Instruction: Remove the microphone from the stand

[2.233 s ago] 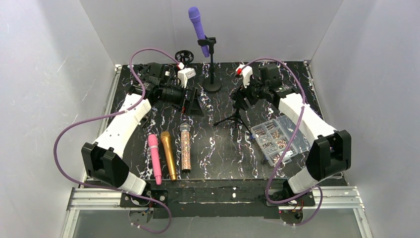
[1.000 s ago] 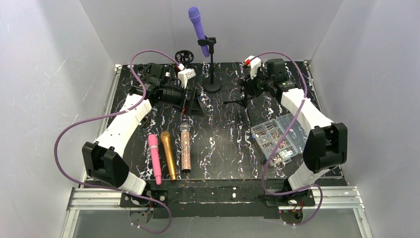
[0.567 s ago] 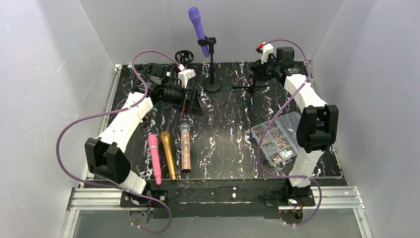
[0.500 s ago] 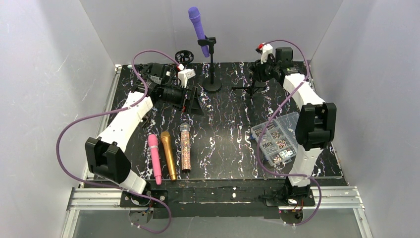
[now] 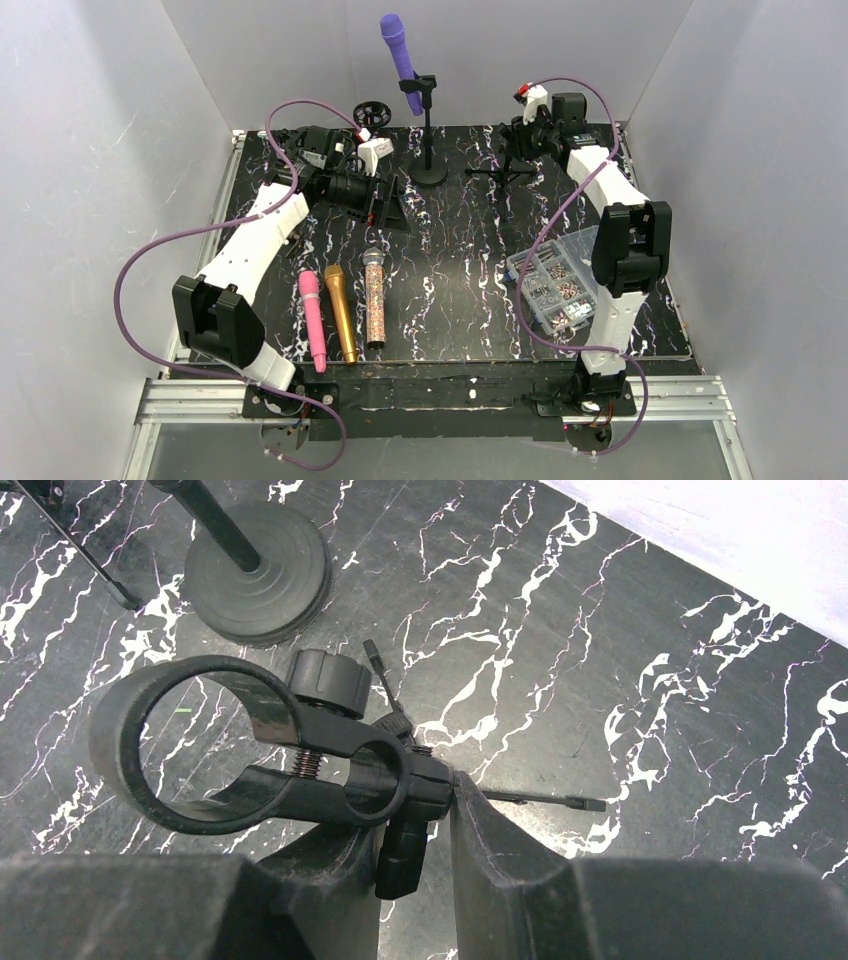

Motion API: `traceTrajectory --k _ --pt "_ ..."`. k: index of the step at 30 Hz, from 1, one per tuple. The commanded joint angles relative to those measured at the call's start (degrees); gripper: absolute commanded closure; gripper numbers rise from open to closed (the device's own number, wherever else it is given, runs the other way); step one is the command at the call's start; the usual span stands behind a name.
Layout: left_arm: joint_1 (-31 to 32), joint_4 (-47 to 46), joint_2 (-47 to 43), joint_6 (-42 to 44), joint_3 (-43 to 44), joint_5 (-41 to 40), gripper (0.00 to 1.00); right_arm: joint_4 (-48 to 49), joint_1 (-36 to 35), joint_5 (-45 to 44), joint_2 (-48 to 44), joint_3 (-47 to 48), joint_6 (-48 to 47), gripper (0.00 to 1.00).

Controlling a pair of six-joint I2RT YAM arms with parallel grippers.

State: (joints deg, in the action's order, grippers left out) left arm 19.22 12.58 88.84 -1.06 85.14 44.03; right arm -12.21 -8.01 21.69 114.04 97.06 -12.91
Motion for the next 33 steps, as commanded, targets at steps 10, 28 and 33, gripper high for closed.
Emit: traceTrajectory --k 10,28,33 --pt "-0.57 5.85 -4.35 5.72 0.08 -2.57 0.02 1.16 -0.12 -1.3 -1.64 3.39 0.75 0.47" --pt "-2.33 9.03 -8.85 3.85 8.08 -21.22 0.02 -1.98 -1.4 -2.56 -15.07 -3.04 -2.03 0.17" --pt "-2.92 8.81 -10.47 3.05 9.3 -24.86 0.02 -4.27 -3.15 -4.14 -21.37 -5.01 -4.11 0.14"
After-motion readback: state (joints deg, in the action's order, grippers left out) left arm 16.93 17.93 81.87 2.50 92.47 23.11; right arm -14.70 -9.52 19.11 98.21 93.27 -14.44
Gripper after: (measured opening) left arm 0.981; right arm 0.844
